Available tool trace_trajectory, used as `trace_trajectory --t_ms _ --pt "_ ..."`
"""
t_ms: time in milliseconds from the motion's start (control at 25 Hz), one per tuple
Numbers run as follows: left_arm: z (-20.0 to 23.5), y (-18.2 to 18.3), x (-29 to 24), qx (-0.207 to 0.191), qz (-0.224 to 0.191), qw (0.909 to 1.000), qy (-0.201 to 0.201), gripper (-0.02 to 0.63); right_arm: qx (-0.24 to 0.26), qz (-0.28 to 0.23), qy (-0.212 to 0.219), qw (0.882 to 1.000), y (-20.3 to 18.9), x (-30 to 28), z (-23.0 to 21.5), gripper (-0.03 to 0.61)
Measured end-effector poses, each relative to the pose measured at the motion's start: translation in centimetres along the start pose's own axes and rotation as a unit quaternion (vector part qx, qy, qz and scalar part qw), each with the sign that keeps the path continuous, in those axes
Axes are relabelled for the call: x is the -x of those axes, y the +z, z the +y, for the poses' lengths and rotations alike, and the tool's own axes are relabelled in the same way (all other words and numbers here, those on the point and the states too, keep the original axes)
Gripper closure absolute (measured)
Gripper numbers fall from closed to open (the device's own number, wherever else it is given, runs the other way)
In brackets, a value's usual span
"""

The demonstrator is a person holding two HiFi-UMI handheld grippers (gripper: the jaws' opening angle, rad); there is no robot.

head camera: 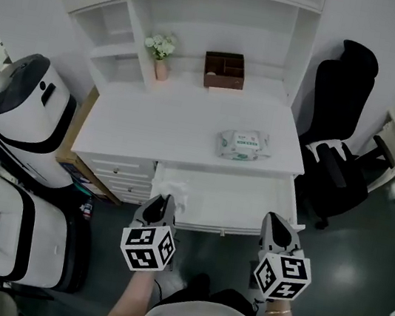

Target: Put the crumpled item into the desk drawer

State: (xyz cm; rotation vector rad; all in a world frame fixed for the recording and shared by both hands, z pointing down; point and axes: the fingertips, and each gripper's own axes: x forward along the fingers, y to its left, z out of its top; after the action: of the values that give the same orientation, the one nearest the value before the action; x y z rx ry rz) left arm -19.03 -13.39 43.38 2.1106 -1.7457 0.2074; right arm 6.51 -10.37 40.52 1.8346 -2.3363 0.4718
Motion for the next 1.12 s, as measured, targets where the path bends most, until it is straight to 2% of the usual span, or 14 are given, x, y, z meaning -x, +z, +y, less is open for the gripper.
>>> trace_trajectory --t_ms 320,1120 --pt "-0.3 0.1 -1.7 -0.001 0.010 0.9998 -0.017 0.574 -0.001 0.007 -0.006 1.000 0.0 -0.8 0.0 0.577" --pt "-1.3 -2.0 -8.2 -0.009 0.059 0.9982 -0.005 0.574 -0.013 0.005 0.001 1.000 1.4 -5.8 -3.7 0.577"
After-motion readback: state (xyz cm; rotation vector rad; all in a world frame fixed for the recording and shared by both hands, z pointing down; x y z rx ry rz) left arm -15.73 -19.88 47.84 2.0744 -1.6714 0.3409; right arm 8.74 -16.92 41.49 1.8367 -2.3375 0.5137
